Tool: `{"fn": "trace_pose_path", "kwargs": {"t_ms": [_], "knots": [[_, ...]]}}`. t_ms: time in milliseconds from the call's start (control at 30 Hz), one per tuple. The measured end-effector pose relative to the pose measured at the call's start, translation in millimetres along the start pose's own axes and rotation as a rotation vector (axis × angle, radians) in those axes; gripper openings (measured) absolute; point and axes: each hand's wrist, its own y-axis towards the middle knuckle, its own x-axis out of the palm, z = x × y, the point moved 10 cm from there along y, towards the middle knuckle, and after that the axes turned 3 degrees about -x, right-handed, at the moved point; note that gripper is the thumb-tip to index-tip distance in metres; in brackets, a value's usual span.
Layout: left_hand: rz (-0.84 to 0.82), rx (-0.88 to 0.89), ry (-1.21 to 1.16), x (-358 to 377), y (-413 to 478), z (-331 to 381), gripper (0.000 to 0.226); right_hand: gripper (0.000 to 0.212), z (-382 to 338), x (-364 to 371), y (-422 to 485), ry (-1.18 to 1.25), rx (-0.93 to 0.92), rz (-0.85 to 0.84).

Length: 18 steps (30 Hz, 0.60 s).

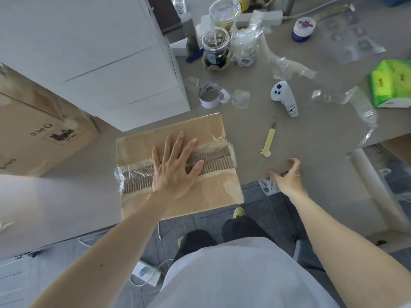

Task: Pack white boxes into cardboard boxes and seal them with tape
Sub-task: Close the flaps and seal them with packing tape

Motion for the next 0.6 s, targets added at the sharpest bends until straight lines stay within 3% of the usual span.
{"fn": "trace_pose_path", "kwargs": {"t_ms": [233, 367, 500, 600], "knots": [[0.035, 0.000, -0.002, -2.6, 2.0, 0.6, 0.064, 0.076, 4.4, 9.6, -7.7, 0.073, -0.056, -0.017], [0.053, 0.006, -0.007, -3.1, -0.6, 0.1, 0.063, 0.057, 9.6, 7.9, -15.1, 0.012, -0.085, 0.056], [0.060, 0.013, -0.021, -3.8, -0.8, -1.0, 0.062, 0.053, 11.1, 4.7, -17.4, -0.013, 0.041, 0.081], [0.073, 0.018, -0.025, -3.6, -1.7, -1.6, 0.063, 0.038, 13.3, 4.5, -16.4, -0.004, 0.147, 0.002]]}}
